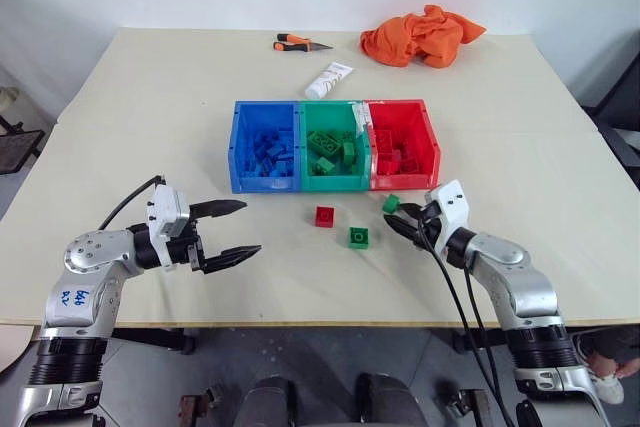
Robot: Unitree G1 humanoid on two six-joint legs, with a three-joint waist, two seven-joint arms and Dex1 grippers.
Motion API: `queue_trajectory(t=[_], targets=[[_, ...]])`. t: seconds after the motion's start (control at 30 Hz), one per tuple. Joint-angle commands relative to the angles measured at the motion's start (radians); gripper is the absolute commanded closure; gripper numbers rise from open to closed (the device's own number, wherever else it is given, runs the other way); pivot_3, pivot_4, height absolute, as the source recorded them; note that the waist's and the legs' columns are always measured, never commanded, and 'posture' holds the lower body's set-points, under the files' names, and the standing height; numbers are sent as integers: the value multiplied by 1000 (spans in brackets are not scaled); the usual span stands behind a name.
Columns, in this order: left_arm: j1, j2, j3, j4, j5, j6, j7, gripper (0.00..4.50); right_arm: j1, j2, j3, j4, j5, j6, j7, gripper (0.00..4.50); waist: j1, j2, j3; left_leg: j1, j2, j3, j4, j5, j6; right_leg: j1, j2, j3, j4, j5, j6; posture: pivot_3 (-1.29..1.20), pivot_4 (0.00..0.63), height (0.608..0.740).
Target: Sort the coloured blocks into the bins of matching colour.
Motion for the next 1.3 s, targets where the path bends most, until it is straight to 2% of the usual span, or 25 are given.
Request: queue_trajectory(t=[0.03,0.1,0.2,0.27,0.73,0.83,1.03,1.07,1.2,1.3], targets=[[5,6,27,-42,-24,-2,4,0,-9,-4,-1,-13,10,7,8,1940,1,0,0,0,0,0,0,0,0,0,0,0,0,0,0,0,150,740],[5,7,28,-40,-24,-4,5,0,0,-10,0,-38,20,2,26,1536,0,0,0,0,0,0,0,0,0,0,0,0,0,0,0,0,150,740],[5,9,31,-37,-24,-5,7,0,24,-28,-2,-81,33,12,55,534,1,0,0,0,0,0,0,0,0,0,0,0,0,0,0,0,150,740],[4,8,32,-34,-22,-6,8,0,23,-28,-11,-54,17,-15,43,42,0,0,0,0,0,0,0,0,0,0,0,0,0,0,0,0,150,740],[-40,-8,16,3,-8,-15,6,0,-113,62,4,229,-28,-140,-17,42,-5,0,0,1,0,0,0,0,0,0,0,0,1,0,0,0,150,740],[-40,-8,18,2,-7,-16,8,0,-114,64,11,236,-38,-145,-14,645,-9,0,0,1,0,0,0,0,0,0,0,0,1,0,0,0,150,740],[-25,-12,22,-6,-8,-18,15,0,-53,30,15,95,-21,-101,21,2692,-14,0,0,1,0,-1,0,0,0,0,0,0,2,0,0,0,150,740],[-24,-13,22,-6,-8,-19,17,0,-38,19,15,50,-12,-80,29,2868,-14,0,0,0,0,-2,0,0,0,0,0,0,2,0,0,0,150,740],[-27,-18,20,1,-6,-20,21,0,-21,-23,10,-115,33,-6,69,2865,-14,0,0,0,0,-2,0,0,0,0,0,0,2,0,0,0,150,740],[-37,-23,16,13,-2,-24,20,0,-99,-26,-2,-158,64,45,63,2865,-18,1,0,0,0,-2,0,0,0,0,0,0,2,0,0,0,150,740]])
